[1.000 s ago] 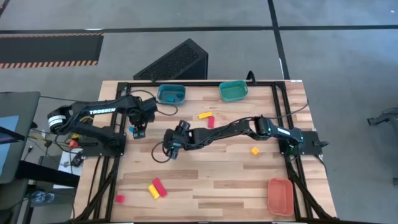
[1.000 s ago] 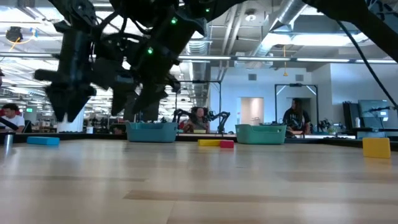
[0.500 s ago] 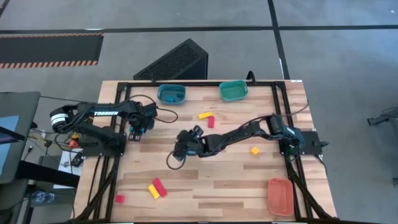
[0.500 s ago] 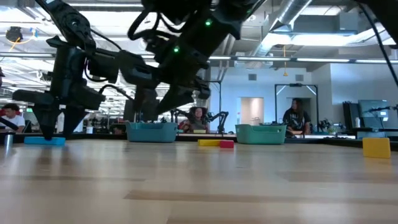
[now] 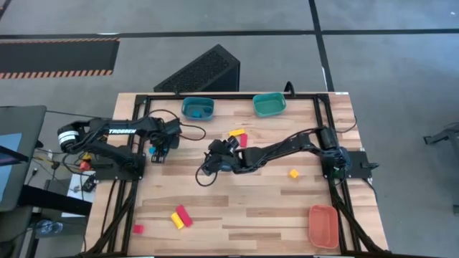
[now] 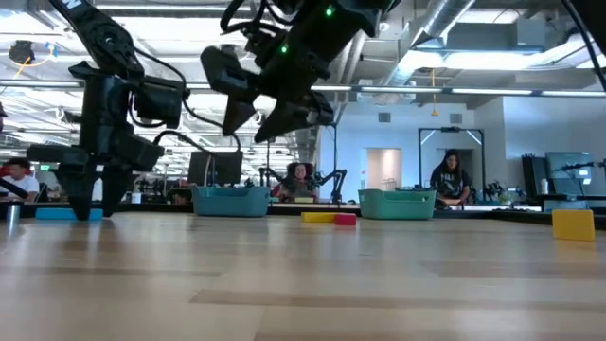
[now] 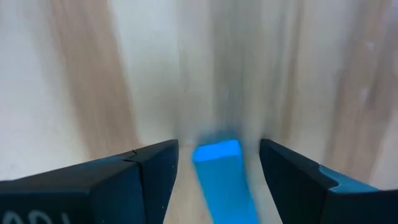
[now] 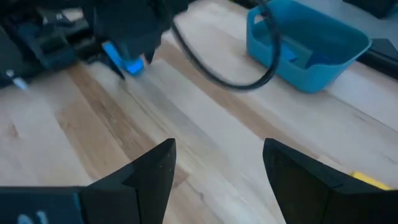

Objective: Sort & place blocks by color
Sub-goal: Put the blue block into the blue bin

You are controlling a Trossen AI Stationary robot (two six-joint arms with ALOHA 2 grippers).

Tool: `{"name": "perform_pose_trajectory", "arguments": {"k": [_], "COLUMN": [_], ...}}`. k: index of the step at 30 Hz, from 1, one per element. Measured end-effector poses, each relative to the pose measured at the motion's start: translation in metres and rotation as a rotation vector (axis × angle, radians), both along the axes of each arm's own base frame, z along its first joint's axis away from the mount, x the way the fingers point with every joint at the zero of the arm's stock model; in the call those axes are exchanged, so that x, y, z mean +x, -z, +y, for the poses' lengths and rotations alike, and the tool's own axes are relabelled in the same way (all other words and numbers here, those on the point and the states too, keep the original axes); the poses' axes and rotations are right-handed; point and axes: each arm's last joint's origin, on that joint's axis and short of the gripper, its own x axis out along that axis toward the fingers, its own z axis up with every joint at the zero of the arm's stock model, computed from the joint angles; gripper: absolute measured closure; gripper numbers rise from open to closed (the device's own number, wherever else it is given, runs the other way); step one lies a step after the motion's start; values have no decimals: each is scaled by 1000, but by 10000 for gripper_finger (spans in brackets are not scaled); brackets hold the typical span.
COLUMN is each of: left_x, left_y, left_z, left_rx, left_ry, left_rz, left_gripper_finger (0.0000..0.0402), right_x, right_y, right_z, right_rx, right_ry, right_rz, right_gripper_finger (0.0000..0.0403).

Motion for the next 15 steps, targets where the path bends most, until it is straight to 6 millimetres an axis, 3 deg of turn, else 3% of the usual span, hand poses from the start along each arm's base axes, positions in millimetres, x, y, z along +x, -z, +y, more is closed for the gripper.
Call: {"name": "perform_pose_trajectory", "arguments": {"k": [9, 13, 15], "left_x": [-5, -2, -1], "left_y": [6, 2, 0], "left_z": [-2, -2, -1], "left_rx": [14, -2, -18], "left_ry": [-26, -39, -39], "left_rz": [26, 11, 0], "left_gripper_finger": [202, 269, 314], "right_x": [-9, -14, -22], "right_y": [-11, -16, -28], "right_z": [10, 11, 12], "right_rx": [20, 64, 98], "right_ry": [10, 47, 73], "right_rz": [7, -7, -28], "right_gripper_finger": [139, 139, 139]}}
